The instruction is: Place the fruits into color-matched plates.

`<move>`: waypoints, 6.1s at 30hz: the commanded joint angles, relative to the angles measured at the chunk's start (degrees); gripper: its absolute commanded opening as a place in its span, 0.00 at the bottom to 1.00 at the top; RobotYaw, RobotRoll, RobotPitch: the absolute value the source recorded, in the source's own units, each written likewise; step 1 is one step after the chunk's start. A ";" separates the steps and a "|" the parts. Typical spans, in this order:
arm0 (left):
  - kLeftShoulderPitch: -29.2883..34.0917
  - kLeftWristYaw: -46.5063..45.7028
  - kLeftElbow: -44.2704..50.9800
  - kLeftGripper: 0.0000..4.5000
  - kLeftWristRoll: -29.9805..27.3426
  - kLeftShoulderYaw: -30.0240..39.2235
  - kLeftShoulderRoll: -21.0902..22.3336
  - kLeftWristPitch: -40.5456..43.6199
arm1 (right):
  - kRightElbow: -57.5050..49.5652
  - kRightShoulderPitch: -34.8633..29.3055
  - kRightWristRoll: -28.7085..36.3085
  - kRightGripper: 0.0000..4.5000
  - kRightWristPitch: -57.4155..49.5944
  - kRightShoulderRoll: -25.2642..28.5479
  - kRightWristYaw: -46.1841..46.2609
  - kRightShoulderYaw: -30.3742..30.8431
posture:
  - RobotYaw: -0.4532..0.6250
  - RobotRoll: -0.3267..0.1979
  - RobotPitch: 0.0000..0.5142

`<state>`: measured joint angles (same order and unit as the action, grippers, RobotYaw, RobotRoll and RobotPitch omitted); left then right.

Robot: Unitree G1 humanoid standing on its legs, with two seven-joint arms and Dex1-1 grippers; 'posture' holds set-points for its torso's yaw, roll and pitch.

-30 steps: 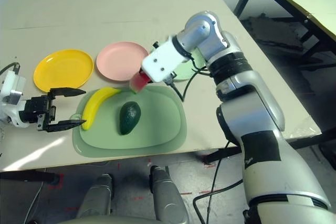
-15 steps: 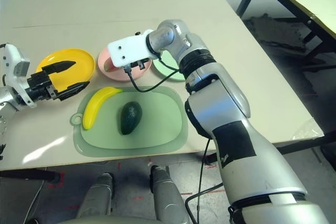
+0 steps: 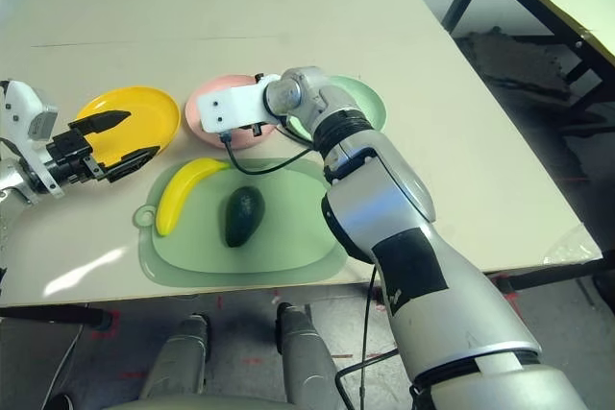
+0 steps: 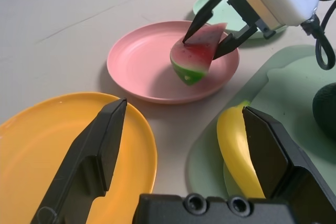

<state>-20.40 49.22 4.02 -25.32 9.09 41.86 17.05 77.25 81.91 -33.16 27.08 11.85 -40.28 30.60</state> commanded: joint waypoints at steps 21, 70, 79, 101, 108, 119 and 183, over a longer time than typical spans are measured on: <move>-3.09 12.00 -7.31 1.00 2.59 -2.38 2.39 -6.59 | -23.32 -3.10 14.28 0.99 18.07 17.82 -37.96 -2.15 | 0.37 0.62 0.42; -3.13 43.27 -7.26 1.00 -2.10 -9.53 9.07 -16.07 | -76.62 -24.53 19.05 0.99 -17.07 20.08 -47.85 4.01 | 0.37 0.62 0.46; -3.54 43.27 -7.61 1.00 -1.83 -9.61 8.88 -16.34 | -75.83 -26.23 18.85 0.99 -18.89 18.25 -48.47 5.26 | 0.38 0.62 0.47; -2.22 42.95 -5.99 1.00 -1.65 -9.38 8.54 -16.47 | -71.26 -26.53 15.69 0.84 -18.09 15.93 -46.18 6.98 | 0.40 0.62 0.44; -3.19 42.81 -7.41 1.00 -1.02 -9.46 8.17 -17.25 | -68.68 -25.16 14.87 0.67 -18.47 16.08 -45.70 6.48 | 0.39 0.62 0.44; -4.49 36.18 -5.42 1.00 -4.67 -6.93 4.65 -11.55 | -53.27 -12.58 14.09 0.67 -16.38 19.51 -43.22 1.69 | 0.38 0.62 0.43; -51.33 43.27 -57.66 1.00 11.51 -53.65 4.84 -97.95 | -86.38 -64.77 56.73 1.00 -48.08 9.20 -16.03 -32.53 | 0.31 0.62 0.42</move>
<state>-71.32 91.96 -52.38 -15.14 -45.00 47.45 -79.27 -8.55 18.20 23.62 -22.56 21.43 -57.05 -2.83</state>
